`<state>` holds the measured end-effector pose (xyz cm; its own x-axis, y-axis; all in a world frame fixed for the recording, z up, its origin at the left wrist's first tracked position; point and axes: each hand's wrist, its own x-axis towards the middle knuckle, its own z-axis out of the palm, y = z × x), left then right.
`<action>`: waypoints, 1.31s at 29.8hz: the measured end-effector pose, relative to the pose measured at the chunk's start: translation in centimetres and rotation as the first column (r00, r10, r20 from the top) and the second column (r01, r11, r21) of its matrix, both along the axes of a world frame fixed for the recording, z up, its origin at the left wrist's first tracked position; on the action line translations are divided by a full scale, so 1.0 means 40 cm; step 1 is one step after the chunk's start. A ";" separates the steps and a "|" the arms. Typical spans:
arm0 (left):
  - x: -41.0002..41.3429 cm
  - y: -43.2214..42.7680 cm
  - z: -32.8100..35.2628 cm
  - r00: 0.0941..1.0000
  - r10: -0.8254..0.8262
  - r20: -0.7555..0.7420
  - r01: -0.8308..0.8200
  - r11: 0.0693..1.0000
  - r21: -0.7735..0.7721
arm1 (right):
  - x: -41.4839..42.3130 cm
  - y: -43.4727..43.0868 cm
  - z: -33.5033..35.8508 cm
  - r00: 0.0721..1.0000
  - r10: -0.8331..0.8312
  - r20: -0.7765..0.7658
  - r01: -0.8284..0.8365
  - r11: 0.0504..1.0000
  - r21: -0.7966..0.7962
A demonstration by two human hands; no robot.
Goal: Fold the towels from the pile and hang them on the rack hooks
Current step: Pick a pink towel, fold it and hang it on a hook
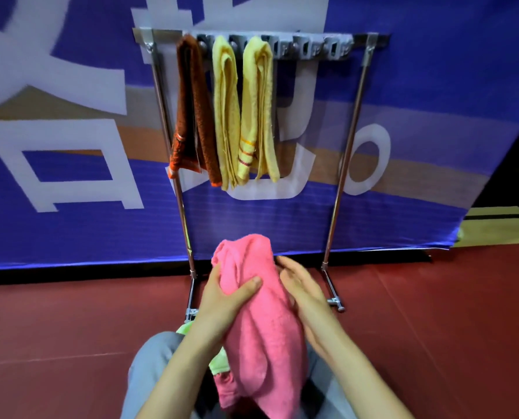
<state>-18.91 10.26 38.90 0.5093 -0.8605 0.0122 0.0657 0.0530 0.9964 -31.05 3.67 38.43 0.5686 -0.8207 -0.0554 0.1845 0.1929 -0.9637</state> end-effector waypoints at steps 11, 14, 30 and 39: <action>-0.022 0.030 0.080 0.989 -0.146 0.005 0.144 0.984 0.107 | -0.015 0.036 0.063 0.980 -0.180 -0.082 0.161 0.967 -0.198; -0.049 0.066 0.082 0.980 -0.197 -0.034 0.200 0.975 0.102 | -0.017 0.023 0.083 0.974 -0.187 -0.126 0.148 0.953 -0.264; 0.029 -0.014 0.002 0.911 0.049 -0.410 -0.002 0.994 0.114 | -0.061 0.068 -0.021 0.987 -0.010 -0.162 -0.093 0.785 -0.613; 0.056 -0.019 -0.028 0.927 -0.031 -0.373 0.086 0.988 0.131 | 0.009 0.025 -0.011 0.981 -0.152 -0.123 0.055 0.819 -0.572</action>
